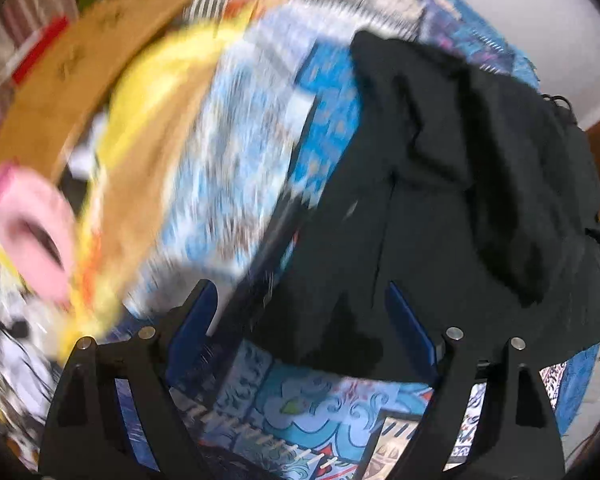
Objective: Fold large clothes
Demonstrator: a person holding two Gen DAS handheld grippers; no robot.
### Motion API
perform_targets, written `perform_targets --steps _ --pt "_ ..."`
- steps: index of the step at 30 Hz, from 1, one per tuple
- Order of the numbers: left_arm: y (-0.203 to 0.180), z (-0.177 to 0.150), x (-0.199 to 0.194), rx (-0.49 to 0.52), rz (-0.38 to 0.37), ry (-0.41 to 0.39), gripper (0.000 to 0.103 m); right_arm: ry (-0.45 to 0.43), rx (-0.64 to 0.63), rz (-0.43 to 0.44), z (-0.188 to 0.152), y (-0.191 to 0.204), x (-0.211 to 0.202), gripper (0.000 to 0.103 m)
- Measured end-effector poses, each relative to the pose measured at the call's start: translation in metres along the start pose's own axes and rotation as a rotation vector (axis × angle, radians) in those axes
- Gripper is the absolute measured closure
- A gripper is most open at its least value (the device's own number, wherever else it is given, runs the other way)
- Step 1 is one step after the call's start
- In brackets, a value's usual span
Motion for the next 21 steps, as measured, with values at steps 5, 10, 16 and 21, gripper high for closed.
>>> perform_targets --steps 5,10,16,21 --pt "0.013 -0.017 0.033 -0.089 -0.139 0.098 0.018 0.072 0.059 0.031 -0.022 -0.011 0.016 0.022" --pt "0.013 -0.025 0.06 -0.149 -0.245 0.185 0.018 0.143 0.125 0.08 -0.041 -0.018 0.032 0.022" --pt "0.01 -0.02 0.071 -0.195 -0.245 0.162 0.014 0.207 0.212 0.201 -0.052 -0.025 0.049 0.022" --pt "-0.009 -0.021 0.064 -0.108 -0.247 0.139 0.034 0.238 0.287 0.319 -0.058 -0.031 0.057 0.022"
Point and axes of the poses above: each gripper's, at about its wrist camera, not at the fingertips, and x roughly the way its jaws point, y to its left, z to its top, the point moved 4 cm from there along x, roughly the way its jaws point, and after that the axes turned 8 degrees about y, right-handed, at the moved point
